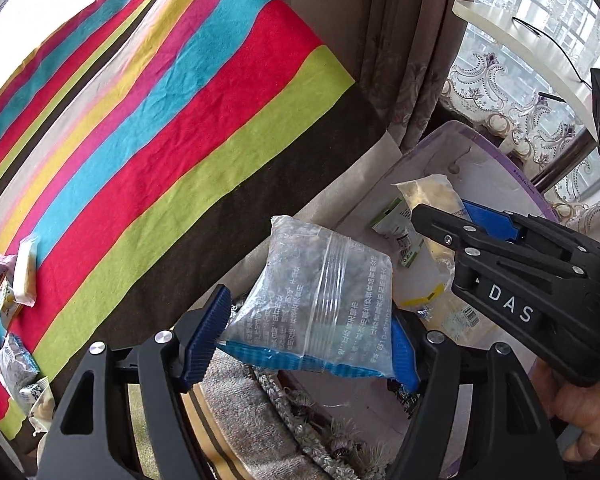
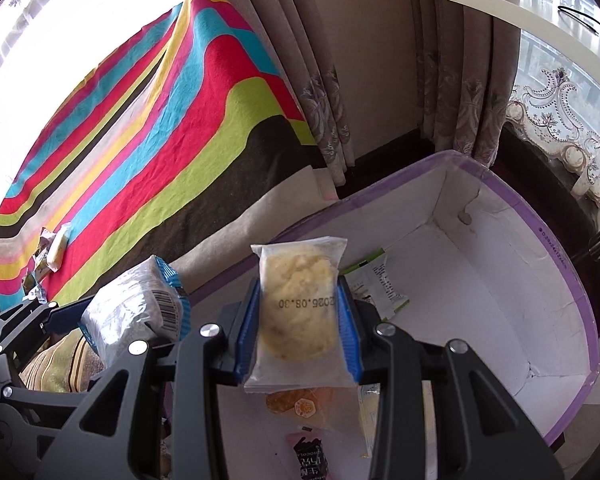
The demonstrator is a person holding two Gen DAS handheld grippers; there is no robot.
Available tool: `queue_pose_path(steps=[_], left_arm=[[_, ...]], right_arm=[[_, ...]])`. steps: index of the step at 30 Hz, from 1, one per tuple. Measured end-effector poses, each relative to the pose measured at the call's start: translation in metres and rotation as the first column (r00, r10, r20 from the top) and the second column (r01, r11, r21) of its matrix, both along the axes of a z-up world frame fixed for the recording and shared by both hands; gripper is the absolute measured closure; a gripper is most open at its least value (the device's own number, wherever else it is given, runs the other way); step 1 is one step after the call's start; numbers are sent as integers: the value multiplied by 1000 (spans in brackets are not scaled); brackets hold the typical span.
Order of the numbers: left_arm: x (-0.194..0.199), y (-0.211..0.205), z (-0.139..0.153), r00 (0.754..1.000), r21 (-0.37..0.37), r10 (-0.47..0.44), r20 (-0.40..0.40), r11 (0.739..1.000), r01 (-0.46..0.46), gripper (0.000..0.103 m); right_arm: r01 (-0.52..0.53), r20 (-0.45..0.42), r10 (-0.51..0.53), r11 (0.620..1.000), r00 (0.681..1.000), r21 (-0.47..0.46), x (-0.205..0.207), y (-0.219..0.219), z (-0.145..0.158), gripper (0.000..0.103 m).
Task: Organize snacks
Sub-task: 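Open both tools to drop the bags into the white box, then return both open tools to the snack pile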
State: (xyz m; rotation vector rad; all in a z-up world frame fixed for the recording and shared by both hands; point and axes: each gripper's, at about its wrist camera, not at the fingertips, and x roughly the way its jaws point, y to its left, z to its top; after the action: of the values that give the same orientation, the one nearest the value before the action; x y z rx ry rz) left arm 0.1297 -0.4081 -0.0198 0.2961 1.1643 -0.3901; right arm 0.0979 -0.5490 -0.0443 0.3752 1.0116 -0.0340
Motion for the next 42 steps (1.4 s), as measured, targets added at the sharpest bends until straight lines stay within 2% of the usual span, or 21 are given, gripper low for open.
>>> queue_pose_path(steps=[5, 8, 10, 12, 15, 24, 27, 32, 37, 42], left_arm=[[3, -4, -3, 1000, -3, 5, -13, 1000, -5, 31], [3, -4, 0, 1000, -5, 11, 0, 1000, -11, 20], [3, -3, 3, 1000, -4, 21, 11, 1000, -21, 18], [2, 1, 6, 999, -12, 34, 17, 999, -34, 17], [2, 6, 12, 998, -22, 58, 29, 998, -57, 16], [-4, 37, 33, 984, -61, 150, 90, 988, -145, 16], [-6, 57, 41, 978, -84, 179, 104, 982, -171, 16], [-15, 88, 47, 968, -77, 210, 135, 977, -201, 16], [-23, 114, 48, 961, -36, 241, 140, 971, -238, 15], [-36, 140, 53, 946, -68, 284, 155, 959, -277, 14]], right_arm=[[8, 9, -8, 1000, 1000, -2, 0, -4, 2, 65], [12, 18, -12, 1000, 1000, 2, 0, -6, 5, 65], [16, 25, -16, 1000, 1000, 1, -1, -6, 8, 60], [24, 38, -24, 1000, 999, 0, -2, -7, 11, 45], [26, 52, -27, 1000, 998, 10, -4, -8, 15, 42], [41, 105, -42, 999, 994, 13, -11, -2, 30, 41], [22, 119, -22, 1000, 993, 5, -13, 7, 35, 41], [-34, 137, 35, 999, 990, -9, -15, 29, 47, 41], [-80, 149, 81, 997, 985, -18, -18, 50, 56, 40], [-97, 142, 101, 995, 985, -37, -20, 64, 60, 40]])
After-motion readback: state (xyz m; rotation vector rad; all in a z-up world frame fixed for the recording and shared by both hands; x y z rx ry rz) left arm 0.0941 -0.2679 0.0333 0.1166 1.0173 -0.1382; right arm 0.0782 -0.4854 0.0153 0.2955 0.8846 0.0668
